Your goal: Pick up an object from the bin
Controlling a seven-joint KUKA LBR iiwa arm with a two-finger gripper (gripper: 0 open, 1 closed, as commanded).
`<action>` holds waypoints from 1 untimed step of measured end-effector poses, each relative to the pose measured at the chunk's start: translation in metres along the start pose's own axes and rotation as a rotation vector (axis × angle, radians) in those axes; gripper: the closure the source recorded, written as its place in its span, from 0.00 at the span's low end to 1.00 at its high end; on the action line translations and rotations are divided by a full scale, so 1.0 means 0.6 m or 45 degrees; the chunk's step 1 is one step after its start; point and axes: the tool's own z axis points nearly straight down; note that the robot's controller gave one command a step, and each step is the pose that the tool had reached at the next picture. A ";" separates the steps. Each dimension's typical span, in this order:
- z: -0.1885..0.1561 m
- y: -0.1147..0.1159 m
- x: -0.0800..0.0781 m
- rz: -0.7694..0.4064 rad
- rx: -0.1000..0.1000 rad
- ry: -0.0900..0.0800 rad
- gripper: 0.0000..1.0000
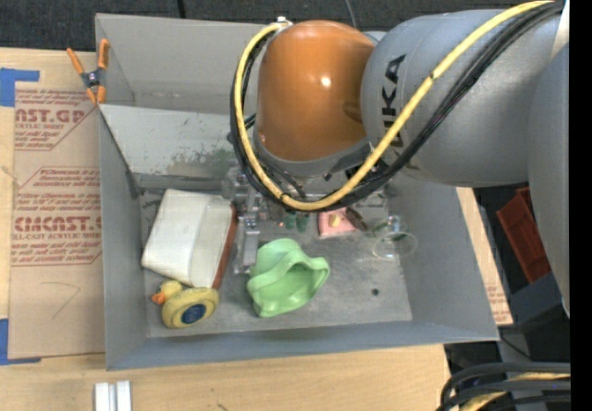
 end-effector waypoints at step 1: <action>-0.008 -0.002 -0.002 0.004 -0.002 -0.010 0.00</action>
Offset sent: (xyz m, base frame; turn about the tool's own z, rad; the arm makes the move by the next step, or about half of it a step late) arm -0.0465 0.0616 -0.1609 0.0706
